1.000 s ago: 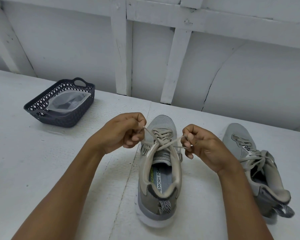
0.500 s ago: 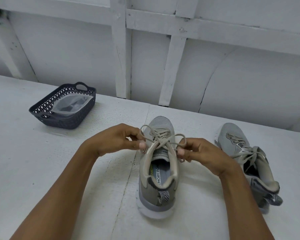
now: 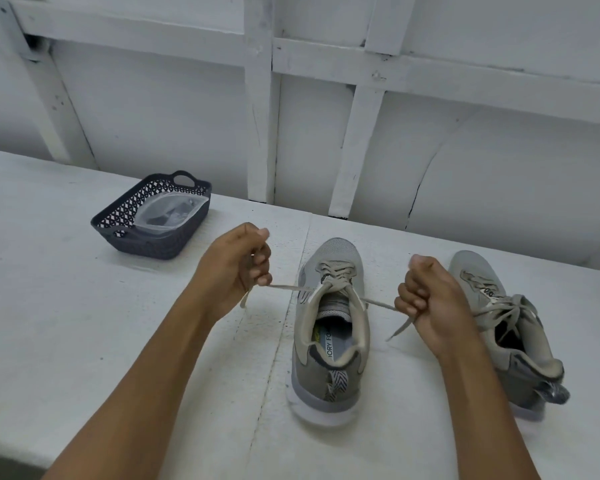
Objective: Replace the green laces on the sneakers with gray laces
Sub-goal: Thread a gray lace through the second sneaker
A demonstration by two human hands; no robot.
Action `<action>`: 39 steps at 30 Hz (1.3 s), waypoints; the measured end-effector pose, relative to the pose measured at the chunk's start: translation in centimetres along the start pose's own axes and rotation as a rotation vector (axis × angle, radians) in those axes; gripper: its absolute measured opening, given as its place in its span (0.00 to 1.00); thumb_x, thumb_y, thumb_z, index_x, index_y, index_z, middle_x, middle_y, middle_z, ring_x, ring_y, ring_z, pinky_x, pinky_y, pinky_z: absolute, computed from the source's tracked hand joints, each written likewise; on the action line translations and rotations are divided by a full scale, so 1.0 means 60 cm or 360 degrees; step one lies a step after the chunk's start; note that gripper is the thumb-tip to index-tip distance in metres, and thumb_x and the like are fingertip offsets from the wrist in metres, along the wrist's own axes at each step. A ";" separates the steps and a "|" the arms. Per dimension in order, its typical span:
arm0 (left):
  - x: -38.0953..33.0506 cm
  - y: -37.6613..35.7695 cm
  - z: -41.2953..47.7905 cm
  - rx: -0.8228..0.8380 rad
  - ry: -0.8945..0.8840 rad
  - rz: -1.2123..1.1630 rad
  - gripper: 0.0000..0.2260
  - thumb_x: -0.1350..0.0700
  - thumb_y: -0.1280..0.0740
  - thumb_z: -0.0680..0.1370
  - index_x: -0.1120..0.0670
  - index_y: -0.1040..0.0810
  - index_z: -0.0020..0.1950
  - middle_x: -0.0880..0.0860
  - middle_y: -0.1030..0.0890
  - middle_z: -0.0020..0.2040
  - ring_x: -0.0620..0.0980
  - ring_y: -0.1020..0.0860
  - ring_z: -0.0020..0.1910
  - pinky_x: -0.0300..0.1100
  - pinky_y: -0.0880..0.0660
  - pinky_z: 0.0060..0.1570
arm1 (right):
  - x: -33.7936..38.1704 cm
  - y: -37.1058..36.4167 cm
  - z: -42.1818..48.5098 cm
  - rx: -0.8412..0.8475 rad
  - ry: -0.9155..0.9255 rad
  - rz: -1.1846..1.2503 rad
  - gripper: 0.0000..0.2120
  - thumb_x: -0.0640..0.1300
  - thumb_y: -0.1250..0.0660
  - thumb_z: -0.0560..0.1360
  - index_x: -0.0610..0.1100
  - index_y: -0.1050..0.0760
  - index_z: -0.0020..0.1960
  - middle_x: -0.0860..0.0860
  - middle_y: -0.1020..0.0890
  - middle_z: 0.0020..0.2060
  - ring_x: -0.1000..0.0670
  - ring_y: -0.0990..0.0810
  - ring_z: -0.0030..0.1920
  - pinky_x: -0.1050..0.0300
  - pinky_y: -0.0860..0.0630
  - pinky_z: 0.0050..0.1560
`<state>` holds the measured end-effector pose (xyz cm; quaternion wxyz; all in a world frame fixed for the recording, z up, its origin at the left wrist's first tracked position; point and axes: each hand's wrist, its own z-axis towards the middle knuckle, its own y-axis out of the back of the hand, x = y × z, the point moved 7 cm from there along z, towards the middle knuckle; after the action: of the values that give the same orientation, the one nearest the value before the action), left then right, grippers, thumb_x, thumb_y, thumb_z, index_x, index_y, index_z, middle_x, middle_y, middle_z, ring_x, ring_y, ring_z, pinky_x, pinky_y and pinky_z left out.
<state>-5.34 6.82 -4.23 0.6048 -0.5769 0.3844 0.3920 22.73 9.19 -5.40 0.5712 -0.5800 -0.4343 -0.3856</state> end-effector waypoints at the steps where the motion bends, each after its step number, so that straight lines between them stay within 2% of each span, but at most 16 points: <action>1: 0.000 -0.001 -0.003 0.0009 0.0009 0.0205 0.09 0.56 0.32 0.76 0.55 0.30 0.42 0.52 0.31 0.34 0.47 0.36 0.27 0.40 0.34 0.27 | 0.003 -0.007 -0.010 0.0033 0.0051 -0.0270 0.10 0.42 0.38 0.81 0.44 0.31 0.42 0.53 0.34 0.28 0.55 0.38 0.25 0.64 0.37 0.25; 4: -0.003 -0.018 -0.015 0.0230 0.0141 0.1050 0.12 0.50 0.27 0.76 0.54 0.25 0.50 0.49 0.23 0.41 0.44 0.32 0.29 0.39 0.33 0.29 | 0.002 -0.040 -0.036 0.0355 0.0090 -0.1143 0.09 0.50 0.31 0.77 0.44 0.24 0.44 0.60 0.27 0.29 0.57 0.35 0.29 0.66 0.36 0.30; 7: 0.005 -0.044 -0.033 0.0659 0.0326 0.1643 0.11 0.47 0.29 0.76 0.54 0.19 0.47 0.47 0.20 0.37 0.42 0.31 0.28 0.38 0.34 0.31 | -0.003 -0.057 -0.056 0.0630 -0.0037 -0.1426 0.15 0.57 0.32 0.74 0.45 0.24 0.39 0.61 0.28 0.26 0.58 0.33 0.29 0.67 0.35 0.32; 9: -0.007 -0.053 -0.038 0.0738 0.0259 0.1664 0.09 0.50 0.30 0.78 0.55 0.18 0.44 0.50 0.20 0.36 0.45 0.28 0.32 0.41 0.31 0.36 | 0.015 -0.066 -0.062 0.0651 -0.0007 -0.1388 0.16 0.55 0.33 0.74 0.42 0.24 0.39 0.59 0.24 0.29 0.60 0.29 0.32 0.68 0.33 0.37; 11: -0.029 -0.058 -0.036 0.0700 0.0189 0.1435 0.09 0.52 0.31 0.79 0.57 0.18 0.45 0.54 0.15 0.43 0.54 0.21 0.42 0.48 0.25 0.48 | 0.035 -0.075 -0.063 0.0640 0.0008 -0.1198 0.20 0.54 0.34 0.73 0.35 0.23 0.42 0.55 0.18 0.35 0.61 0.24 0.36 0.68 0.28 0.43; 13: -0.041 -0.067 -0.034 0.0707 0.0256 0.1166 0.07 0.55 0.34 0.81 0.58 0.21 0.47 0.57 0.14 0.46 0.58 0.17 0.49 0.52 0.23 0.56 | 0.059 -0.086 -0.061 0.0605 0.0063 -0.1016 0.23 0.53 0.35 0.74 0.30 0.25 0.45 0.51 0.17 0.38 0.57 0.21 0.42 0.61 0.24 0.51; 16: -0.031 -0.075 -0.026 0.0684 0.0374 0.1499 0.12 0.48 0.30 0.79 0.56 0.25 0.53 0.54 0.14 0.43 0.53 0.17 0.44 0.51 0.19 0.52 | 0.089 -0.099 -0.053 0.0504 0.0150 -0.0959 0.20 0.55 0.35 0.73 0.36 0.24 0.41 0.49 0.18 0.36 0.52 0.20 0.43 0.50 0.22 0.54; 20: -0.004 -0.079 -0.035 0.0847 0.0480 0.1925 0.14 0.45 0.29 0.77 0.56 0.20 0.51 0.50 0.23 0.35 0.46 0.25 0.35 0.42 0.20 0.39 | 0.108 -0.106 -0.048 0.0439 0.0221 -0.0937 0.19 0.57 0.34 0.71 0.40 0.23 0.40 0.48 0.17 0.37 0.52 0.19 0.42 0.48 0.22 0.52; 22: -0.014 -0.087 -0.033 0.0907 0.0330 0.1855 0.10 0.50 0.30 0.78 0.57 0.18 0.45 0.49 0.24 0.34 0.46 0.27 0.35 0.43 0.24 0.40 | 0.123 -0.110 -0.048 0.0441 0.0286 -0.0894 0.20 0.56 0.33 0.72 0.38 0.22 0.42 0.47 0.17 0.39 0.51 0.19 0.44 0.50 0.21 0.50; 24: -0.045 -0.091 -0.023 0.0772 0.0192 0.1627 0.09 0.50 0.30 0.76 0.55 0.17 0.43 0.49 0.20 0.37 0.44 0.25 0.39 0.45 0.26 0.46 | 0.143 -0.115 -0.048 0.0451 0.0336 -0.0824 0.23 0.56 0.33 0.73 0.34 0.22 0.46 0.47 0.17 0.40 0.50 0.19 0.46 0.53 0.21 0.48; 27: -0.097 -0.101 -0.012 0.0540 0.0041 0.1184 0.17 0.47 0.30 0.70 0.59 0.16 0.49 0.54 0.16 0.49 0.48 0.20 0.49 0.50 0.25 0.59 | 0.172 -0.132 -0.050 0.0481 0.0370 -0.0677 0.20 0.53 0.33 0.75 0.34 0.22 0.46 0.45 0.16 0.42 0.48 0.18 0.46 0.53 0.20 0.47; 29: -0.130 -0.122 -0.007 0.0494 -0.0080 0.0810 0.17 0.50 0.29 0.73 0.63 0.18 0.51 0.56 0.16 0.54 0.54 0.19 0.57 0.52 0.25 0.61 | 0.193 -0.148 -0.049 0.0462 0.0378 -0.0559 0.16 0.51 0.35 0.74 0.38 0.21 0.43 0.45 0.15 0.42 0.47 0.17 0.45 0.52 0.20 0.46; 31: -0.167 -0.148 -0.003 0.0461 -0.0164 0.0375 0.12 0.53 0.31 0.76 0.62 0.22 0.48 0.60 0.16 0.53 0.58 0.17 0.54 0.55 0.23 0.58 | 0.218 -0.165 -0.048 0.0458 0.0423 -0.0497 0.14 0.52 0.35 0.73 0.41 0.21 0.41 0.46 0.16 0.41 0.47 0.17 0.45 0.52 0.20 0.45; 33: -0.202 -0.172 0.005 0.0408 -0.0231 0.0141 0.10 0.53 0.33 0.75 0.60 0.24 0.44 0.60 0.16 0.48 0.55 0.18 0.43 0.52 0.20 0.48 | 0.248 -0.180 -0.045 0.0470 0.0476 -0.0464 0.14 0.52 0.35 0.73 0.40 0.22 0.42 0.46 0.16 0.40 0.47 0.18 0.43 0.52 0.21 0.45; 36: -0.237 -0.204 0.020 0.0327 -0.0368 0.0305 0.09 0.55 0.33 0.79 0.60 0.22 0.43 0.58 0.17 0.45 0.50 0.22 0.36 0.45 0.22 0.39 | 0.299 -0.202 -0.042 0.0469 0.0575 -0.0442 0.13 0.52 0.34 0.72 0.42 0.23 0.40 0.47 0.17 0.38 0.48 0.19 0.41 0.51 0.23 0.45; 39: -0.238 -0.230 0.027 0.0361 -0.0416 0.0639 0.06 0.58 0.33 0.80 0.60 0.19 0.47 0.59 0.19 0.46 0.51 0.20 0.39 0.44 0.22 0.40 | 0.335 -0.218 -0.038 0.0425 0.0724 -0.0659 0.12 0.49 0.34 0.78 0.43 0.24 0.39 0.47 0.17 0.38 0.49 0.19 0.41 0.53 0.23 0.44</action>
<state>1.65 7.61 14.38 0.6202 -0.3619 0.4513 0.5298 17.04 7.78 17.98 0.6340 -0.2987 -0.4510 -0.5526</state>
